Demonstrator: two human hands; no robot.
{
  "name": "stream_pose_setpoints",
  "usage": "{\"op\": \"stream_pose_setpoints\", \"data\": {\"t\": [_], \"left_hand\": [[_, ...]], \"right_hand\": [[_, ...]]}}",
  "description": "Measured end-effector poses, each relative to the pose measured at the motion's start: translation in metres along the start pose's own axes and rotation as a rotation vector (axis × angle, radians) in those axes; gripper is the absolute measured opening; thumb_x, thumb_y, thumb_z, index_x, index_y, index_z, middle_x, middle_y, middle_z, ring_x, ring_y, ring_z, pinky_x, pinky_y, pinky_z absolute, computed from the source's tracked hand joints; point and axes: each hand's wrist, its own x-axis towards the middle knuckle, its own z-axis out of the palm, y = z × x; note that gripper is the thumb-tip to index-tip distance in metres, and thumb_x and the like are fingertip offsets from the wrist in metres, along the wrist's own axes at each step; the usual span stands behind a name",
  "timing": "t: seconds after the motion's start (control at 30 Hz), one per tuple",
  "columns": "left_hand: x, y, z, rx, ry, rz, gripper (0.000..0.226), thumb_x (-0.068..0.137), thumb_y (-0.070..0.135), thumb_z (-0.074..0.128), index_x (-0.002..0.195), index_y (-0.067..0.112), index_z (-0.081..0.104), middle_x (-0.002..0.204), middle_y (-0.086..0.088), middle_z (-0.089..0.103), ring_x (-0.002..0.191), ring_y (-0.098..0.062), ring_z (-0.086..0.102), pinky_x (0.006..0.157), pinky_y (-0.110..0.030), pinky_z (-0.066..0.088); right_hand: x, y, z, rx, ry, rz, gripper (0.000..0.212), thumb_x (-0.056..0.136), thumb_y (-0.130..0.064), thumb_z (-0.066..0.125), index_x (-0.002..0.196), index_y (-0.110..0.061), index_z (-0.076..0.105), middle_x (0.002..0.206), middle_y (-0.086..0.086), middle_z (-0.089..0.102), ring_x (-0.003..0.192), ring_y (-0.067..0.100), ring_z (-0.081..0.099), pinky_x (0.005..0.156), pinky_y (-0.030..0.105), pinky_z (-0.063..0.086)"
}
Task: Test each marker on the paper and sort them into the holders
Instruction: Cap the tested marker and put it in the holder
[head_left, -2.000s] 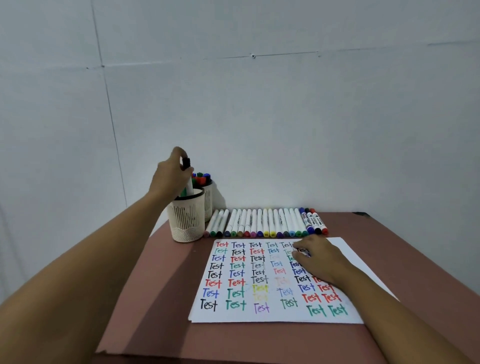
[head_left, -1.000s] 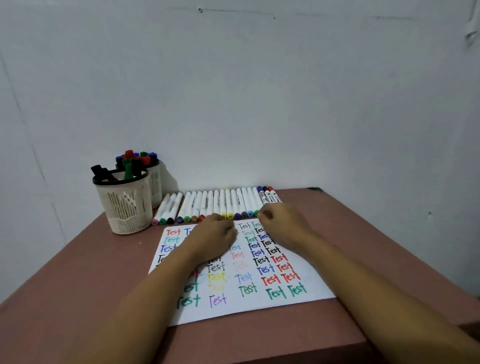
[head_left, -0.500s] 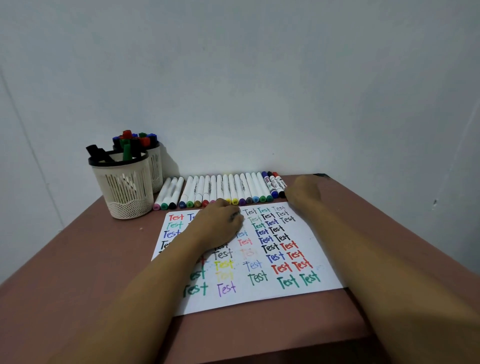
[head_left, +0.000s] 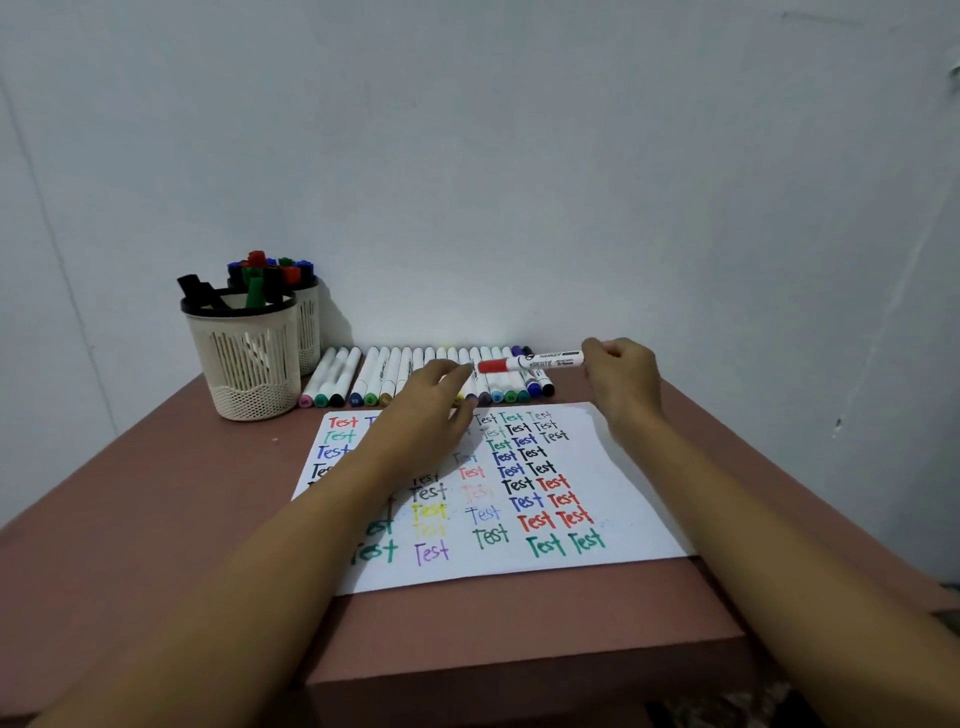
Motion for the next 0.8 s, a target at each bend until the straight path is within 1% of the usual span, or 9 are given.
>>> {"op": "stream_pose_setpoints", "data": {"t": [0.07,0.17,0.2,0.27,0.3,0.37,0.47,0.63,0.8], "left_hand": [[-0.002,0.007,-0.002,-0.005,-0.029,0.037,0.05,0.097,0.026,0.045,0.143,0.01,0.034,0.141,-0.009,0.039,0.127,-0.022,0.039,0.098,-0.024,0.032],[-0.003,0.014,-0.005,-0.002,-0.152,0.048,0.05,0.096,0.031,0.046,0.142,0.013,0.035,0.132,-0.006,0.048,0.118,-0.02,0.047,0.09,-0.022,0.034],[-0.004,0.016,-0.006,-0.012,-0.172,0.051,0.043,0.097,0.031,0.045,0.136,0.013,0.043,0.121,-0.006,0.055,0.111,-0.02,0.051,0.083,-0.022,0.035],[-0.005,0.02,-0.006,-0.013,-0.167,0.043,0.021,0.098,0.028,0.043,0.106,0.012,0.053,0.092,-0.003,0.055,0.091,-0.023,0.055,0.067,-0.025,0.031],[-0.005,0.022,-0.007,-0.008,-0.155,0.028,0.018,0.099,0.028,0.041,0.094,0.013,0.048,0.082,0.001,0.05,0.081,-0.023,0.051,0.062,-0.027,0.028],[-0.007,0.027,-0.008,-0.002,-0.123,0.022,0.021,0.099,0.03,0.037,0.085,0.014,0.039,0.071,0.006,0.041,0.07,-0.018,0.042,0.059,-0.03,0.025],[-0.009,0.029,-0.007,0.003,-0.068,0.072,0.021,0.099,0.031,0.038,0.085,0.016,0.036,0.067,0.007,0.04,0.066,-0.017,0.042,0.058,-0.03,0.028],[-0.01,0.03,-0.006,-0.128,-0.033,0.018,0.022,0.096,0.034,0.044,0.087,0.014,0.045,0.058,0.009,0.043,0.057,-0.015,0.042,0.051,-0.028,0.027],[-0.011,0.026,-0.007,-0.182,0.016,-0.028,0.035,0.091,0.045,0.049,0.107,0.016,0.061,0.057,0.009,0.046,0.056,-0.006,0.044,0.055,-0.026,0.033]], "right_hand": [[-0.014,-0.002,-0.004,0.085,-0.035,0.044,0.024,0.09,-0.017,0.05,0.067,-0.01,0.051,0.062,0.001,0.047,0.055,0.013,0.038,0.051,0.025,0.031],[-0.029,0.004,-0.003,0.259,-0.087,0.133,0.023,0.089,-0.015,0.051,0.067,-0.009,0.049,0.059,0.004,0.041,0.051,0.014,0.03,0.049,0.026,0.025],[-0.033,0.005,-0.002,0.317,-0.095,0.173,0.025,0.089,-0.015,0.052,0.065,-0.01,0.049,0.058,0.003,0.042,0.05,0.013,0.03,0.049,0.026,0.026],[-0.038,0.004,0.0,0.46,-0.128,0.254,0.029,0.092,-0.019,0.056,0.065,-0.011,0.05,0.056,0.002,0.044,0.047,0.011,0.032,0.047,0.024,0.028],[-0.039,0.003,0.001,0.543,-0.163,0.278,0.028,0.093,-0.022,0.058,0.068,-0.011,0.052,0.055,0.002,0.045,0.046,0.011,0.034,0.046,0.023,0.029],[-0.043,0.001,0.004,0.627,-0.284,0.279,0.023,0.091,-0.028,0.061,0.076,-0.011,0.057,0.055,0.001,0.047,0.047,0.009,0.038,0.046,0.021,0.031],[-0.049,0.006,0.01,0.529,-0.43,0.186,0.019,0.089,-0.023,0.064,0.076,-0.009,0.059,0.059,0.001,0.049,0.049,0.007,0.042,0.046,0.019,0.035],[-0.046,0.007,0.011,0.535,-0.426,0.125,0.017,0.09,-0.016,0.062,0.076,-0.007,0.058,0.059,-0.001,0.05,0.051,0.006,0.043,0.049,0.016,0.038],[-0.046,0.006,0.009,0.524,-0.427,0.09,0.015,0.091,-0.016,0.061,0.079,-0.008,0.059,0.06,0.0,0.05,0.052,0.006,0.043,0.047,0.017,0.037]]}}
